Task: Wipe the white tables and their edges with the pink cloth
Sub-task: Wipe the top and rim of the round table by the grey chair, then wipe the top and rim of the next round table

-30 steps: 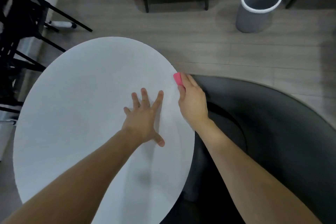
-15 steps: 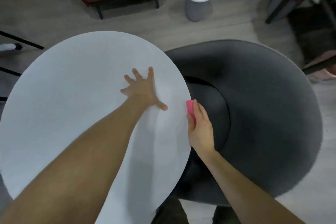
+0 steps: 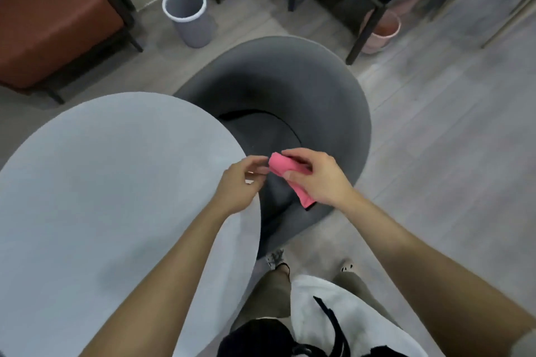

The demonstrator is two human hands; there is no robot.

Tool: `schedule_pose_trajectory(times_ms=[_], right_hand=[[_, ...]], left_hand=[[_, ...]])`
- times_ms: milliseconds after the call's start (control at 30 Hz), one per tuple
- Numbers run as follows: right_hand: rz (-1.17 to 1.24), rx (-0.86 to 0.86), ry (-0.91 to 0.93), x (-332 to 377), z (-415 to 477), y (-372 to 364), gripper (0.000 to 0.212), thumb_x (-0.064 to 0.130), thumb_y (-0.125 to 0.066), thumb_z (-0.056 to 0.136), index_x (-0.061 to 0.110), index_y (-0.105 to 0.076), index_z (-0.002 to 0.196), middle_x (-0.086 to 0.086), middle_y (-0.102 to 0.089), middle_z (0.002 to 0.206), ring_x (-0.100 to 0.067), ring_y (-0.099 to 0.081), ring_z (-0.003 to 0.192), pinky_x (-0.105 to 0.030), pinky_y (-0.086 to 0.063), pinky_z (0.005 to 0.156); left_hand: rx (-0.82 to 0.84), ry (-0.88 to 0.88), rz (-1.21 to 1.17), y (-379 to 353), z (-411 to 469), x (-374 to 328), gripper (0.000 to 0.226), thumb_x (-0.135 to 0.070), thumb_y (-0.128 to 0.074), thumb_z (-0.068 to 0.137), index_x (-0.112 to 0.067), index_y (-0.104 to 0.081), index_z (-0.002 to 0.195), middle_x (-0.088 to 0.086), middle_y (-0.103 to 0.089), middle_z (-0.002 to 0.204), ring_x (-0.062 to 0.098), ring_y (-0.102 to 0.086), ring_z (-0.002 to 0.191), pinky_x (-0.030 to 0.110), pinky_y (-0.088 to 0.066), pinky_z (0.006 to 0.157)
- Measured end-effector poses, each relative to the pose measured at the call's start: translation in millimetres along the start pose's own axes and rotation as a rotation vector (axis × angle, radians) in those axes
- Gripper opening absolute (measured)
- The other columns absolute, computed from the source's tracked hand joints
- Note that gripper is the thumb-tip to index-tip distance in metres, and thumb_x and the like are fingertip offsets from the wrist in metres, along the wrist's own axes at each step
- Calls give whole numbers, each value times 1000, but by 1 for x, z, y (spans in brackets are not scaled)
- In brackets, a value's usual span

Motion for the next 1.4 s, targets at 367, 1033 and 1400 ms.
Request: schedule_pose_trajectory(times_ms=[367,1033,1400], right_hand=[[259,-634,-250,-159,-251,164,29,13,-80,92,19,-74,120,4,-78,112,-10,-74,105,-33,-60,94],[-164,-885,-1322,-464,-952,139,32,34,-51,109,16,-64,132,-6,-64,131,-32,-66,111,-40,-51,94],[-49,-1272,-1711,-514,-1208,116,29,31,-55,108,13,-68,127,-7,-68,125,-34,-63,117,-46,-49,101]], left_hand=[[392,-456,275,-256,-28,-238,8,-29,-80,88,-26,-79,95,-11,-78,86,6,-74,85,38,-62,85],[1028,-1111,857,-848,-419,-353,18,-12,-59,99,-25,-48,92,0,-62,79,30,-61,75,44,-51,68],[1422,-1285,687,-1093,-657,-387,16,-16,-69,97,-28,-58,99,-12,-72,88,23,-70,83,45,-57,77]])
Point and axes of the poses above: each hand's wrist, its own z-axis towards the middle knuckle, its own y-axis out of the back of the hand, x = y × z, the point moved 9 cm from there along z, towards the middle knuckle
